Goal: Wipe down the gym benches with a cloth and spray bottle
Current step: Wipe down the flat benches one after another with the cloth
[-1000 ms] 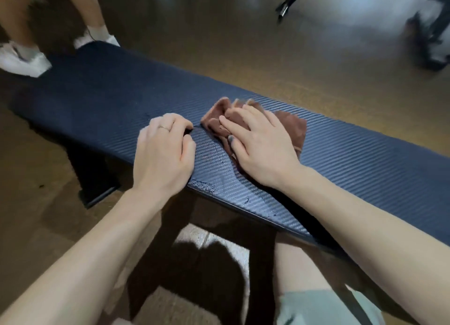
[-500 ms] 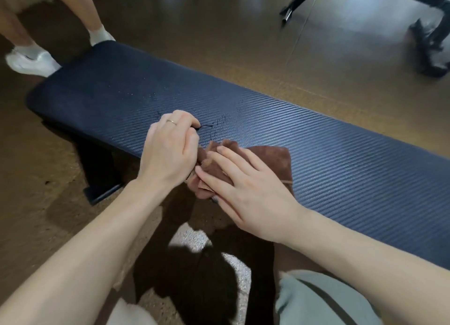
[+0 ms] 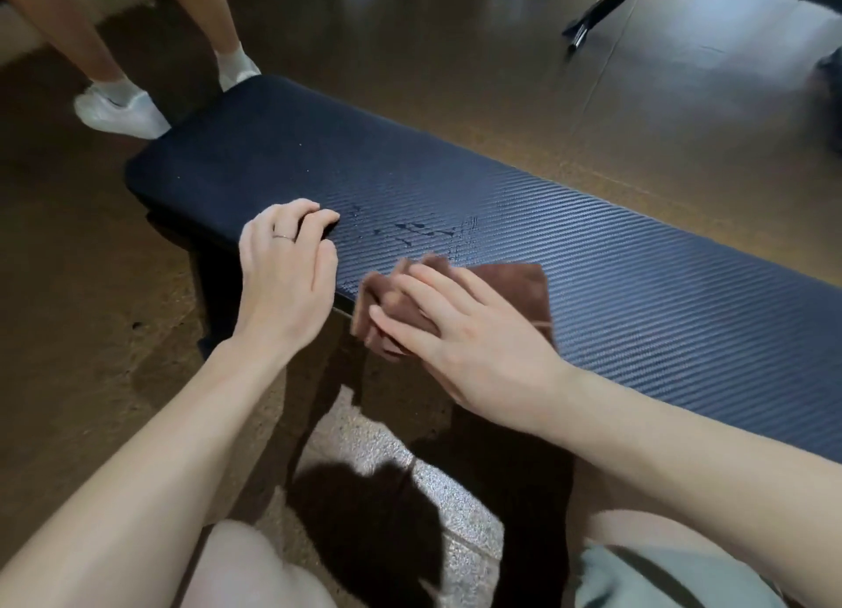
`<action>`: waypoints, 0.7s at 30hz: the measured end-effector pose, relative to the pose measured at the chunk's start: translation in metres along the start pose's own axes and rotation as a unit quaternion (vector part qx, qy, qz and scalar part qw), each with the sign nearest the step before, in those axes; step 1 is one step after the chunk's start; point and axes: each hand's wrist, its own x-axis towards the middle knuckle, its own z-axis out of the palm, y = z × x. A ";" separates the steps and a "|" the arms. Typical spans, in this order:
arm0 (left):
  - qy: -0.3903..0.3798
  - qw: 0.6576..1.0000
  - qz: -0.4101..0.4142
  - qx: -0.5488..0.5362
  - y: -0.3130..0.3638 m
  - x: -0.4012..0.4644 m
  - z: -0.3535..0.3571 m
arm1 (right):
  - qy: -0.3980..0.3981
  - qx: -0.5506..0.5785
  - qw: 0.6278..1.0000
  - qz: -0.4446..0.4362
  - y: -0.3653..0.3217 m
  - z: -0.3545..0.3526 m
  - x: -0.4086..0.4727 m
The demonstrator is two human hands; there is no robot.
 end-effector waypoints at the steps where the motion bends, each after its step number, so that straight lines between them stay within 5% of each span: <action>1: -0.006 1.000 0.008 0.005 -0.001 0.000 -0.001 | -0.003 0.001 1.000 0.001 -0.004 0.001 0.017; 11: -0.003 1.000 -0.002 0.023 -0.002 -0.002 0.002 | -0.017 0.052 0.998 -0.016 0.019 -0.002 -0.079; 21: 0.005 1.000 0.008 0.012 -0.007 -0.001 0.003 | 0.029 0.104 0.994 0.019 0.006 0.008 0.062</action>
